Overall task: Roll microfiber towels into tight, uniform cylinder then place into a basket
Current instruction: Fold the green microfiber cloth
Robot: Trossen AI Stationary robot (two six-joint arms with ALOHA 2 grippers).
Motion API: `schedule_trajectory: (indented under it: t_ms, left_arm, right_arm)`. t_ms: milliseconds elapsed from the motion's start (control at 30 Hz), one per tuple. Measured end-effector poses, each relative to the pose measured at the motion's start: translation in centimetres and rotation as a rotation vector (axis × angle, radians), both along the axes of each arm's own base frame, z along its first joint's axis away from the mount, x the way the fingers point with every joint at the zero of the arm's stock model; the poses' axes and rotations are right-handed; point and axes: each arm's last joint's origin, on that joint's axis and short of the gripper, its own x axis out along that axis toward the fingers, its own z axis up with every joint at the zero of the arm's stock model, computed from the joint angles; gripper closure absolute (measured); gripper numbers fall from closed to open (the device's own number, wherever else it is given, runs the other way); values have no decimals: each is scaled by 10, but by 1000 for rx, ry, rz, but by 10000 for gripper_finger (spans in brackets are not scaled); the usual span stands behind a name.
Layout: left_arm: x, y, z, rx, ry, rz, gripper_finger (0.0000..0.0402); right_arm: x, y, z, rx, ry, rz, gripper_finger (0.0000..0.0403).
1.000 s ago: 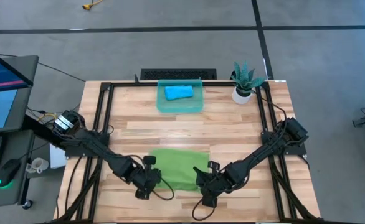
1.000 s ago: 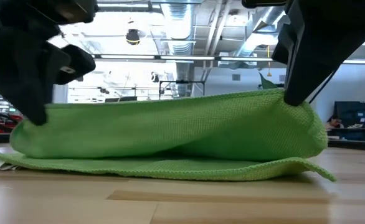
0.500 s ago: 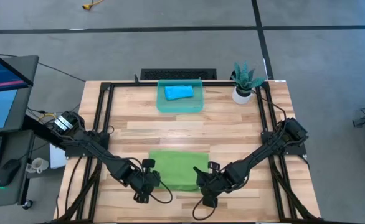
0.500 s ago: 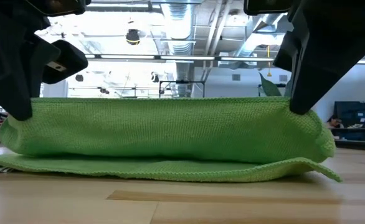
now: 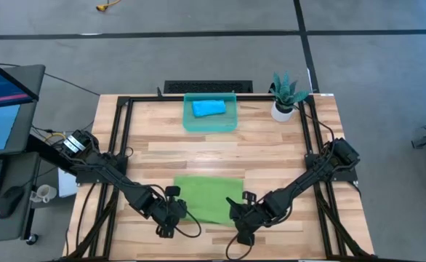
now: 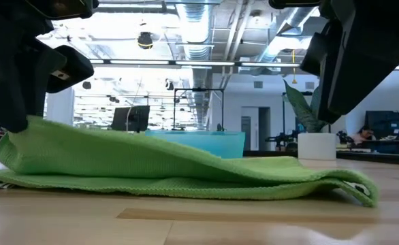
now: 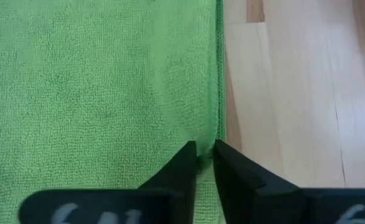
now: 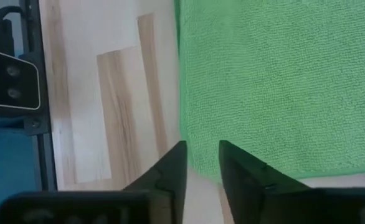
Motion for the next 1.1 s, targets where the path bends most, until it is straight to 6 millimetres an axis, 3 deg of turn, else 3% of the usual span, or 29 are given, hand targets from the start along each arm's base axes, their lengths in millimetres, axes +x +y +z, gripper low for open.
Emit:
schedule_trajectory:
  t_ms: [333, 533, 867, 967, 1100]
  left_arm:
    - [-2, -4, 0, -131, 91, -54, 281]
    - [1, 0, 1, -123, 93, -15, 267]
    - [16, -10, 46, 68, -61, -77, 289]
    - [16, -7, 40, 153, -118, -23, 292]
    - [7, 9, 12, 161, -58, 81, 292]
  right_arm:
    - [3, -4, 0, -11, -3, 1, 247]
    - [7, -11, 0, -14, -4, -16, 248]
    - [15, -24, 0, -30, -16, -60, 259]
    - [16, -25, 1, -44, -25, -72, 261]
    - [16, -26, 1, -68, -41, -84, 261]
